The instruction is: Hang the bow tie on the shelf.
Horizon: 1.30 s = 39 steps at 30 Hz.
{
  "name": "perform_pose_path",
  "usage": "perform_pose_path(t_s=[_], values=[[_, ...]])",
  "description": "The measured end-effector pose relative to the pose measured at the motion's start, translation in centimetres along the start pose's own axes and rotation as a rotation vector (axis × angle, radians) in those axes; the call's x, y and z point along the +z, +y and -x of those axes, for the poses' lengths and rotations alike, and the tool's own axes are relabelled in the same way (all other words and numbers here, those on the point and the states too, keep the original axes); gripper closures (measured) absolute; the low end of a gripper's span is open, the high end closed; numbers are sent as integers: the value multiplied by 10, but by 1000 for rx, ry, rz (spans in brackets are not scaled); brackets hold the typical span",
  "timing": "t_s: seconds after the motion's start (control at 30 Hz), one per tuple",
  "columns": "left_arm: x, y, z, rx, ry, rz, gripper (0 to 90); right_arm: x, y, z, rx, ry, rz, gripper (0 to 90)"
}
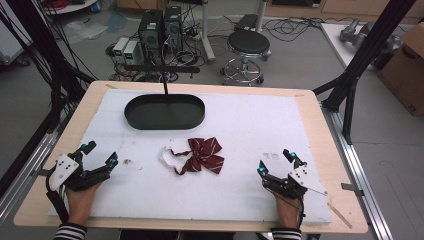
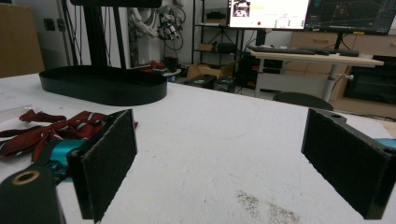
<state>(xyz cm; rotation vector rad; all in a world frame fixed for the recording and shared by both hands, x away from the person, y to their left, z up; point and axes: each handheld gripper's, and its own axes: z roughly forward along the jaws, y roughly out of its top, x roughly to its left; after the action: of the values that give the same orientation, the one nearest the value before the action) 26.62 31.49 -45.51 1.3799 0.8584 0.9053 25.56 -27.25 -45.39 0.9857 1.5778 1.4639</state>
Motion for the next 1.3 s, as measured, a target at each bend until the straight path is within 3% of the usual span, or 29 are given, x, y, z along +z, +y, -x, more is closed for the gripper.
perform_pose_path(t_s=[0.2,0.5,1.3], values=[[0,0,0,2,1,2,152,0,0,0,7,-1,0,94],[1,1,0,3,1,-16,152,0,0,-1,-21,-5,1,94],[2,1,-1,-5,1,-22,149,0,0,-1,-8,-6,-2,94]])
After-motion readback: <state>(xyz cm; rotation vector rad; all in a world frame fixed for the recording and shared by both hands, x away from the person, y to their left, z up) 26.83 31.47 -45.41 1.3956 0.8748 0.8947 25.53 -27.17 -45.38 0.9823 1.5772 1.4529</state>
